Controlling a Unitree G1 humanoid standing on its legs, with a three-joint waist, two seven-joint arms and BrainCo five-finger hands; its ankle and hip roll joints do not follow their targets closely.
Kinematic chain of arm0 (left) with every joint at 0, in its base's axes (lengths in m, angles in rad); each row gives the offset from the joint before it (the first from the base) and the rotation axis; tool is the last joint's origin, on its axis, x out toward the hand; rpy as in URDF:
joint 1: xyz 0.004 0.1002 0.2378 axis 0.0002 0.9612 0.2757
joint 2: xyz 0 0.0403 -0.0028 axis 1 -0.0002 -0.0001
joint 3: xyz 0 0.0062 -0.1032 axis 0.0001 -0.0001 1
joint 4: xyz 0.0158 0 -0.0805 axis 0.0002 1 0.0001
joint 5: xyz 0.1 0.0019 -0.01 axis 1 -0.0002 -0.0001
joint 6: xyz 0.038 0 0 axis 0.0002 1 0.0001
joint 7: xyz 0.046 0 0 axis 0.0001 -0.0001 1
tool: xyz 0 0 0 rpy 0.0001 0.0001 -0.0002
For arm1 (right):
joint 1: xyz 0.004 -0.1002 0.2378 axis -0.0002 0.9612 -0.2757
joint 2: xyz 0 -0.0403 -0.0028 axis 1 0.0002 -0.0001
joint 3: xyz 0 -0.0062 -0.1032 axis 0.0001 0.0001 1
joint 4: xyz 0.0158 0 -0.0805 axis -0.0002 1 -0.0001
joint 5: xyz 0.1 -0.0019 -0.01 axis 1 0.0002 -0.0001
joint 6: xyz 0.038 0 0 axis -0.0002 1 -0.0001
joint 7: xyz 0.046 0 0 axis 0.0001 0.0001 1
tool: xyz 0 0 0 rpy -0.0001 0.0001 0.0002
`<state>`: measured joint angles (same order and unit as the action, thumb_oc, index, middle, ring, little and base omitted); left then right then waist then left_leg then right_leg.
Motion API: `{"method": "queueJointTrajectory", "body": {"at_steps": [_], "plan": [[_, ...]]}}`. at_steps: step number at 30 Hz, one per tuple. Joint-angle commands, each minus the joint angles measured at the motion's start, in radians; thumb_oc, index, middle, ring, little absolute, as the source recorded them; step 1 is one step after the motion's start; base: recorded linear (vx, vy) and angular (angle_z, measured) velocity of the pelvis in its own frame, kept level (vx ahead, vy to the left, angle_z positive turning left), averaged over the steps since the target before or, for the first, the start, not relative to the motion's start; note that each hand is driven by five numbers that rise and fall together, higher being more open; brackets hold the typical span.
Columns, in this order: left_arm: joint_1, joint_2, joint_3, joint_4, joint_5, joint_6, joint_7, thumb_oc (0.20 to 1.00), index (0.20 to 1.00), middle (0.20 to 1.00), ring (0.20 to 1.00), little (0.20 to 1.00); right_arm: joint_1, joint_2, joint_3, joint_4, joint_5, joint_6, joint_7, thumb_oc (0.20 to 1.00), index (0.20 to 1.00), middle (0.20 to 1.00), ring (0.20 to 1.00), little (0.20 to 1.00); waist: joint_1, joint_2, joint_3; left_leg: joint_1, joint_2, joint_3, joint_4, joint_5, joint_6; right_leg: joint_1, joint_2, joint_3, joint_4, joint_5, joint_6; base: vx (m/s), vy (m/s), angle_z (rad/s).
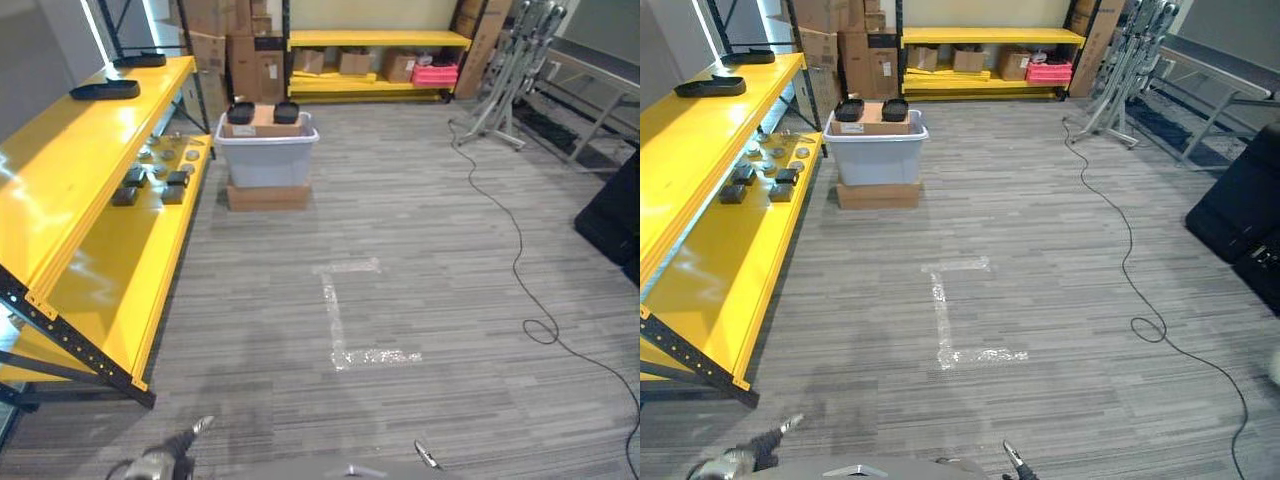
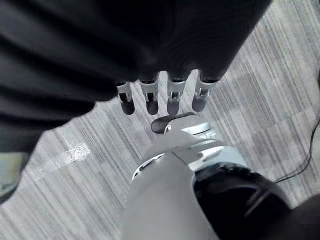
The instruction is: Move parts from the plastic box to the shelf.
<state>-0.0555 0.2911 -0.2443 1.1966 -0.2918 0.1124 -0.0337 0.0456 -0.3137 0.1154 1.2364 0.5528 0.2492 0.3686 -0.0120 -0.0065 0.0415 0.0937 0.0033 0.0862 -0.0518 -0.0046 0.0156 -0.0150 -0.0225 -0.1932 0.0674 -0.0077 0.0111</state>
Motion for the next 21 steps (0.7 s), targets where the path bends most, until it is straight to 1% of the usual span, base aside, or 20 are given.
{"method": "queueJointTrajectory", "body": {"at_steps": [1,2,4,5,6,7,8,10,11,12,13,14,15,16,17,19,20,21], "plan": [[-0.032,0.001,0.012,0.048,-0.078,0.027,0.003,1.000,1.000,1.000,1.000,1.000,-0.056,-0.019,0.021,0.052,-0.017,0.008,0.012,1.000,1.000,1.000,1.000,1.000,-0.001,-0.007,0.065,0.029,-0.023,0.063,-0.035,-0.020,-0.003,0.148,-0.030,0.001,-0.143,0.013,0.077,0.00,0.000,0.00],[-0.031,-0.002,0.020,0.051,-0.098,0.040,0.009,1.000,1.000,1.000,1.000,1.000,-0.057,-0.017,0.021,0.055,-0.015,-0.006,0.002,1.000,1.000,1.000,1.000,1.000,0.000,-0.006,0.064,0.031,-0.022,0.063,-0.035,-0.020,-0.004,0.150,-0.030,0.000,-0.144,0.013,0.077,0.00,0.000,0.00],[-0.024,-0.014,0.041,0.063,-0.156,0.035,0.018,1.000,1.000,1.000,1.000,1.000,-0.060,-0.007,0.016,0.052,0.003,-0.034,-0.028,1.000,1.000,1.000,1.000,1.000,0.000,-0.006,0.062,0.033,-0.022,0.062,-0.035,-0.019,-0.005,0.153,-0.030,0.000,-0.145,0.013,0.076,0.01,-0.019,0.01],[-0.016,-0.026,0.067,0.060,-0.169,-0.019,0.013,1.000,1.000,1.000,1.000,1.000,-0.065,0.003,0.013,0.036,-0.013,-0.111,-0.083,1.000,1.000,1.000,1.000,1.000,0.003,-0.005,0.061,0.034,-0.019,0.061,-0.035,-0.019,-0.008,0.155,-0.031,-0.001,-0.146,0.014,0.075,0.01,-0.032,0.00],[-0.015,-0.026,0.068,0.059,-0.170,-0.029,0.013,1.000,1.000,1.000,1.000,1.000,-0.065,0.004,0.013,0.032,-0.010,-0.122,-0.088,1.000,1.000,1.000,1.000,1.000,0.002,-0.004,0.061,0.034,-0.019,0.061,-0.035,-0.019,-0.008,0.155,-0.031,-0.001,-0.146,0.014,0.075,0.00,0.000,0.00],[-0.011,-0.024,0.072,0.049,-0.162,-0.067,0.015,1.000,1.000,1.000,1.000,1.000,-0.063,0.005,0.014,0.014,0.004,-0.152,-0.100,1.000,1.000,1.000,1.000,1.000,0.001,-0.004,0.062,0.033,-0.017,0.061,-0.035,-0.018,-0.009,0.154,-0.032,0.000,-0.145,0.014,0.075,0.00,-0.011,0.05],[-0.007,-0.021,0.075,0.042,-0.159,-0.089,0.013,1.000,1.000,1.000,1.000,1.000,-0.061,0.003,0.012,0.004,0.005,-0.159,-0.089,1.000,1.000,1.000,1.000,1.000,0.000,-0.004,0.063,0.032,-0.016,0.062,-0.035,-0.018,-0.009,0.153,-0.032,0.002,-0.144,0.014,0.075,-0.01,-0.006,0.08],[0.003,-0.015,0.077,0.029,-0.184,-0.116,0.015,1.000,1.000,1.000,1.000,1.000,-0.056,-0.002,0.014,-0.011,-0.030,-0.203,-0.067,1.000,1.000,1.000,1.000,1.000,-0.003,-0.003,0.065,0.032,-0.016,0.065,-0.035,-0.019,-0.007,0.152,-0.031,0.006,-0.142,0.012,0.074,0.00,0.001,0.03],[0.012,-0.012,0.086,0.019,-0.213,-0.125,0.018,1.000,1.000,1.000,1.000,1.000,-0.052,-0.006,0.019,-0.020,-0.046,-0.230,-0.059,1.000,1.000,1.000,1.000,1.000,-0.004,-0.004,0.068,0.031,-0.015,0.066,-0.035,-0.019,-0.007,0.151,-0.031,0.007,-0.141,0.011,0.073,-0.06,0.003,-0.06],[0.019,-0.012,0.100,0.014,-0.226,-0.156,0.034,1.000,1.000,1.000,1.000,1.000,-0.051,-0.013,0.031,-0.023,-0.084,-0.280,-0.068,1.000,1.000,1.000,1.000,1.000,-0.002,-0.005,0.074,0.029,-0.014,0.065,-0.035,-0.017,-0.007,0.150,-0.032,0.006,-0.139,0.011,0.073,-0.06,-0.003,-0.06],[0.021,-0.012,0.103,0.013,-0.222,-0.171,0.044,1.000,1.000,1.000,1.000,1.000,-0.052,-0.013,0.031,-0.022,-0.081,-0.278,-0.066,1.000,1.000,1.000,1.000,1.000,0.000,-0.006,0.076,0.030,-0.015,0.064,-0.035,-0.017,-0.007,0.151,-0.032,0.004,-0.138,0.011,0.072,-0.06,-0.017,-0.01],[0.022,-0.011,0.109,0.010,-0.202,-0.198,0.076,1.000,1.000,1.000,1.000,1.000,-0.054,-0.014,0.030,-0.017,-0.079,-0.291,-0.073,1.000,1.000,1.000,1.000,1.000,0.004,-0.008,0.077,0.030,-0.015,0.063,-0.035,-0.018,-0.007,0.152,-0.034,0.002,-0.138,0.010,0.073,-0.03,-0.029,0.02],[0.020,-0.008,0.112,0.008,-0.166,-0.222,0.128,1.000,1.000,1.000,1.000,1.000,-0.057,-0.017,0.031,-0.017,-0.086,-0.278,-0.071,1.000,1.000,1.000,1.000,1.000,0.007,-0.009,0.078,0.029,-0.015,0.061,-0.035,-0.017,-0.007,0.153,-0.034,-0.001,-0.138,0.010,0.073,-0.03,-0.049,0.03],[0.013,0.001,0.106,0.005,-0.128,-0.217,0.204,1.000,1.000,1.000,1.000,1.000,-0.063,-0.022,0.036,-0.017,-0.093,-0.291,-0.072,1.000,1.000,1.000,1.000,1.000,0.011,-0.011,0.080,0.031,-0.016,0.056,-0.035,-0.017,-0.007,0.156,-0.034,-0.004,-0.138,0.009,0.072,-0.01,-0.058,0.03],[0.006,0.008,0.106,0.010,-0.127,-0.197,0.171,1.000,1.000,1.000,1.000,1.000,-0.065,-0.026,0.044,-0.021,-0.097,-0.298,-0.086,1.000,1.000,1.000,1.000,1.000,0.013,-0.015,0.078,0.033,-0.016,0.054,-0.035,-0.017,-0.008,0.160,-0.034,-0.005,-0.140,0.010,0.074,0.00,-0.055,0.05],[0.006,0.008,0.102,0.008,-0.113,-0.213,0.166,1.000,1.000,1.000,1.000,1.000,-0.063,-0.035,0.042,-0.018,-0.100,-0.304,-0.099,1.000,1.000,1.000,1.000,1.000,0.015,-0.018,0.076,0.034,-0.016,0.052,-0.035,-0.018,-0.010,0.162,-0.034,-0.008,-0.140,0.009,0.075,0.02,-0.035,0.05],[0.006,0.013,0.100,0.007,-0.119,-0.209,0.165,1.000,1.000,1.000,1.000,1.000,-0.065,-0.043,0.037,-0.015,-0.130,-0.295,-0.104,1.000,1.000,1.000,1.000,1.000,0.017,-0.019,0.075,0.034,-0.016,0.049,-0.035,-0.018,-0.010,0.162,-0.034,-0.010,-0.139,0.009,0.075,0.00,0.000,0.00],[0.005,0.018,0.102,0.005,-0.129,-0.209,0.154,1.000,1.000,1.000,1.000,1.000,-0.065,-0.049,0.035,-0.007,-0.138,-0.243,-0.064,1.000,1.000,1.000,1.000,1.000,0.019,-0.020,0.075,0.034,-0.016,0.048,-0.035,-0.018,-0.011,0.162,-0.034,-0.012,-0.139,0.008,0.075,0.03,-0.020,0.03]]}}
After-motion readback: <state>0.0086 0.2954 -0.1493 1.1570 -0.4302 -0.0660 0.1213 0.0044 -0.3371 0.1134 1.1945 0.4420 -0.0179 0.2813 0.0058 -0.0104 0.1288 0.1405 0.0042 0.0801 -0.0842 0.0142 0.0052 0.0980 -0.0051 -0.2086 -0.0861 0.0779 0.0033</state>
